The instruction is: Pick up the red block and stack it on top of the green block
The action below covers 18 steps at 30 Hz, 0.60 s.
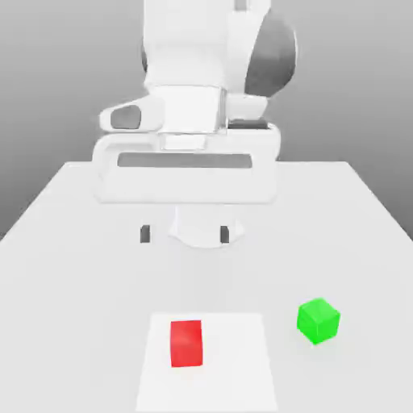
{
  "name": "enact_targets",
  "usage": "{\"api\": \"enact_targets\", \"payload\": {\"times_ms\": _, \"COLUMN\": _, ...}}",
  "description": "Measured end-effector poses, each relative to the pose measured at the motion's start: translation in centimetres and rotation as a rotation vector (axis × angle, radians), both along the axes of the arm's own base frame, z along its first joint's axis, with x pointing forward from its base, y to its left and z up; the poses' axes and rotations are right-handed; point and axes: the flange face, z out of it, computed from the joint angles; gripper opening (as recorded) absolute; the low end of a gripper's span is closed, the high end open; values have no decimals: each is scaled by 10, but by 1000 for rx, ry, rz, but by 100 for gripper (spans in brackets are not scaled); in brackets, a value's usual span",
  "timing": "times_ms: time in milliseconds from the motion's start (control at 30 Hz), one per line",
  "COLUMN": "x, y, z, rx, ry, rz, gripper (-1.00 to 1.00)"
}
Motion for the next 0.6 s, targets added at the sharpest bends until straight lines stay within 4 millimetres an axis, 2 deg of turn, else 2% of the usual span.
{"api": "enact_targets", "payload": {"times_ms": 167, "x": -35, "y": -5, "z": -99, "rx": 8, "ry": 164, "rz": 13, "gripper": 0}}
{"api": "enact_targets", "payload": {"times_ms": 367, "x": -42, "y": -5, "z": -167, "rx": 9, "ry": 190, "rz": 18, "gripper": 0}}
{"api": "enact_targets", "payload": {"times_ms": 400, "x": -42, "y": -5, "z": -174, "rx": 9, "ry": 190, "rz": 18, "gripper": -100}}
{"api": "enact_targets", "payload": {"times_ms": 600, "x": -43, "y": -5, "z": -177, "rx": 9, "ry": 190, "rz": 19, "gripper": -100}}
